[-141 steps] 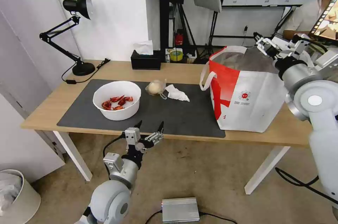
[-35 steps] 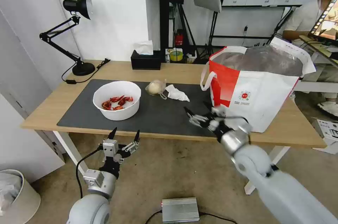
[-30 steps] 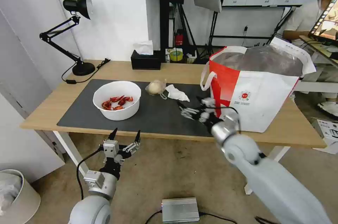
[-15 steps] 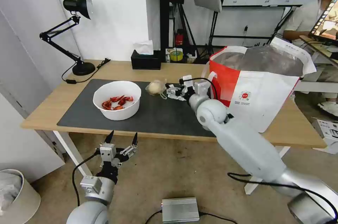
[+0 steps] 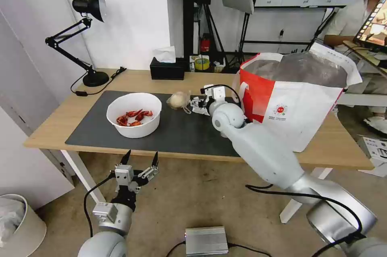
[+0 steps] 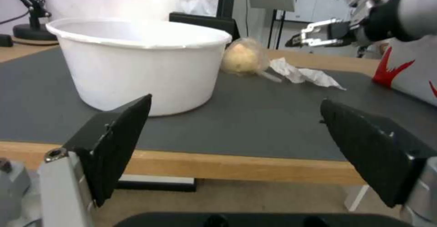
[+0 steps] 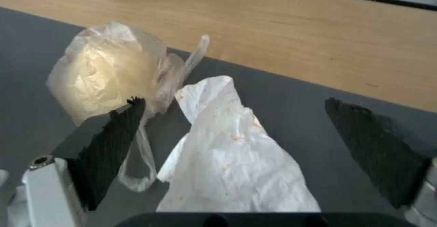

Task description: Pick up the trash from the table and place it into the takeout bag.

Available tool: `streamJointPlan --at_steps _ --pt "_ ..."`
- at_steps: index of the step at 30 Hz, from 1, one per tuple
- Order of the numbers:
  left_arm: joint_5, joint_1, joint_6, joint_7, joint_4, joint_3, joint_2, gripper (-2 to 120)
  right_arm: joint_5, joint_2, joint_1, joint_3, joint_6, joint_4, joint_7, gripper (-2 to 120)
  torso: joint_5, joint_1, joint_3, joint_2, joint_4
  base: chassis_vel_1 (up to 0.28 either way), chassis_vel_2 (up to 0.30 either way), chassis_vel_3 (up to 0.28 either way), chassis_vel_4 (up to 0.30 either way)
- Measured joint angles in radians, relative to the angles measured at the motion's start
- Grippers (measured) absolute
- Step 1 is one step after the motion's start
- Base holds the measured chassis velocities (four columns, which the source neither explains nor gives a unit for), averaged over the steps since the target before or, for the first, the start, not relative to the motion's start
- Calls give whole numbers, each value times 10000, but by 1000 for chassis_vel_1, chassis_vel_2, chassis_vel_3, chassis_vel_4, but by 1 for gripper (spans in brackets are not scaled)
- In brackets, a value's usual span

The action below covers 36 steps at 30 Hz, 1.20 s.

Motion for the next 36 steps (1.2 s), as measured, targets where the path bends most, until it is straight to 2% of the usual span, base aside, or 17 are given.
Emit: streamJointPlan --at_steps 13,36 --pt "11 -40 -67 6 30 108 13 100 -308 1043 453 224 -44 -1810 -511 100 0 0 0 0 0 0 0 0 0" --pt "1 -142 -95 12 158 282 74 100 -197 1261 606 443 -517 -2575 -712 100 1 -1 1 1 0 0 0 0 0"
